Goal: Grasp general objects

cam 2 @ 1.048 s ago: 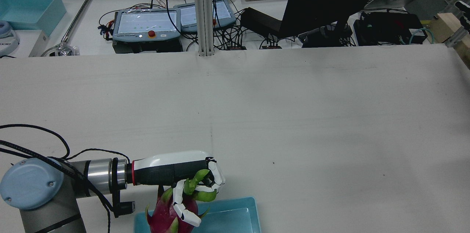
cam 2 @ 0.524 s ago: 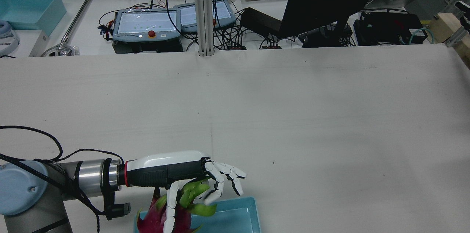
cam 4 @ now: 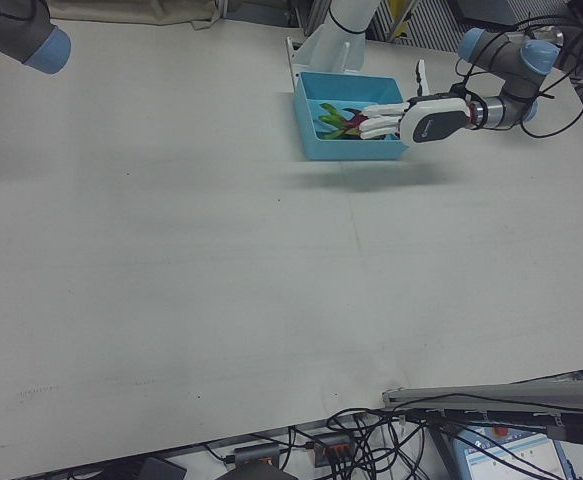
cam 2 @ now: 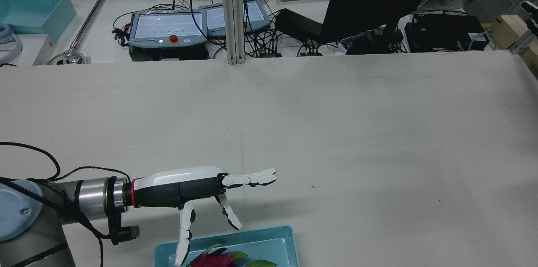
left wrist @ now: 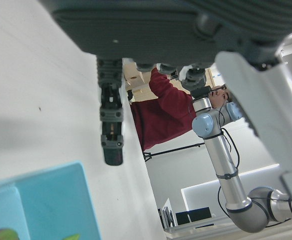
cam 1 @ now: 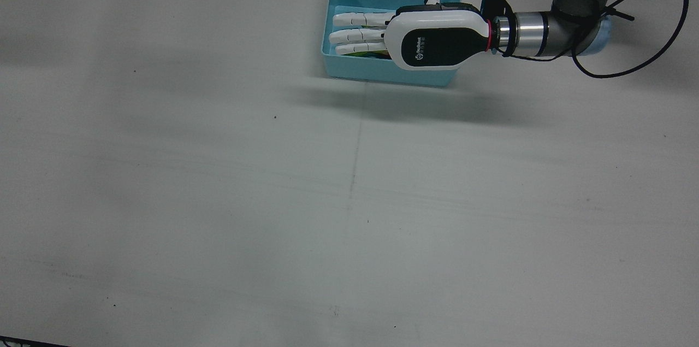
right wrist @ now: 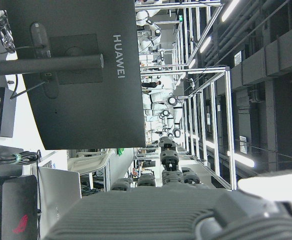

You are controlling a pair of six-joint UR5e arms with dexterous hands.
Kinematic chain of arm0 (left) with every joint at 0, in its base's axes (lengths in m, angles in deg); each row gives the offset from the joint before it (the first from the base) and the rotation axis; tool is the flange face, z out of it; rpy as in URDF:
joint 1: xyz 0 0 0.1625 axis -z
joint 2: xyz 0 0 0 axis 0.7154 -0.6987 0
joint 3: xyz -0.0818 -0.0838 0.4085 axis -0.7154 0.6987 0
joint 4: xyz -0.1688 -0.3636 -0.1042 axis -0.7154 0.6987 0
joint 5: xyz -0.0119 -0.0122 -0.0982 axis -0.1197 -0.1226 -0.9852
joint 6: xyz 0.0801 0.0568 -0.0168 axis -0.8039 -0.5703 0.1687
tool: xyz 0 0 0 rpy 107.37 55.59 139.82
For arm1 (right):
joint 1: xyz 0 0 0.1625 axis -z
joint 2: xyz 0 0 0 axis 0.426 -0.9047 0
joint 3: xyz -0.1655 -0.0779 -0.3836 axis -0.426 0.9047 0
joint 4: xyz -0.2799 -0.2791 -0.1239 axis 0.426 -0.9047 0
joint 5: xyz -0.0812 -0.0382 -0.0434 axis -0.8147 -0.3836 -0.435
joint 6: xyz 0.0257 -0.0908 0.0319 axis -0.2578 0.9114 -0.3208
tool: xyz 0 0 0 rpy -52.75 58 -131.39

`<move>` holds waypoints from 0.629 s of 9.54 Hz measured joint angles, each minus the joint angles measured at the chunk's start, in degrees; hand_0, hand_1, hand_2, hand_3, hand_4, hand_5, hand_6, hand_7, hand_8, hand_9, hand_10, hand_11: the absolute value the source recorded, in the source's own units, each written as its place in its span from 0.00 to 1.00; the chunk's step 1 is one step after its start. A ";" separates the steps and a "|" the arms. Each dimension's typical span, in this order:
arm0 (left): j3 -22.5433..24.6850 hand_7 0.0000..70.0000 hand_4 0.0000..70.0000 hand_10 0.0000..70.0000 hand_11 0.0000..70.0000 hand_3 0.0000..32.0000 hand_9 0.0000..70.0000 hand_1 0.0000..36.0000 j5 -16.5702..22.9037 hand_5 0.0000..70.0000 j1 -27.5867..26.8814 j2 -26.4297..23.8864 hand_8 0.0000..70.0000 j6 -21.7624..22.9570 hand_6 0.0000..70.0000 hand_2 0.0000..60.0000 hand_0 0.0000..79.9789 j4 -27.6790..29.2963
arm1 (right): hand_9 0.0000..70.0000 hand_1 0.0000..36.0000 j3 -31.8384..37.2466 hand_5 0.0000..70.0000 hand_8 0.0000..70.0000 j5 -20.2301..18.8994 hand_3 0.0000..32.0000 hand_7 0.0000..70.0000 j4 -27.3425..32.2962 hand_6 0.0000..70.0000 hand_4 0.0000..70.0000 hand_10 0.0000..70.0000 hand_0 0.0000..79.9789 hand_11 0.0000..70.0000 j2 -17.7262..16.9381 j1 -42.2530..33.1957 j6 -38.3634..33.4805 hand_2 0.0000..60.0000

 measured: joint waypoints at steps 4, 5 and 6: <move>-6.58 0.15 0.04 0.00 0.00 0.00 0.01 0.52 -0.07 0.18 12.06 0.05 0.00 0.04 0.00 0.00 0.65 2.24 | 0.00 0.00 0.04 0.00 0.00 0.00 0.00 0.00 0.03 0.00 0.00 0.00 0.00 0.00 0.00 0.00 0.00 0.00; -7.98 0.14 0.05 0.00 0.00 0.00 0.01 0.51 -0.06 0.17 15.49 0.03 0.00 0.03 0.00 0.00 0.65 3.13 | 0.00 0.00 0.05 0.00 0.00 0.00 0.00 0.00 0.02 0.00 0.00 0.00 0.00 0.00 0.00 0.00 0.00 0.00; -8.75 0.13 0.04 0.00 0.00 0.00 0.01 0.50 -0.04 0.17 18.77 0.01 0.00 0.04 0.00 0.00 0.65 3.67 | 0.00 0.00 0.06 0.00 0.00 0.00 0.00 0.00 0.03 0.00 0.00 0.00 0.00 0.00 0.00 0.00 0.00 0.00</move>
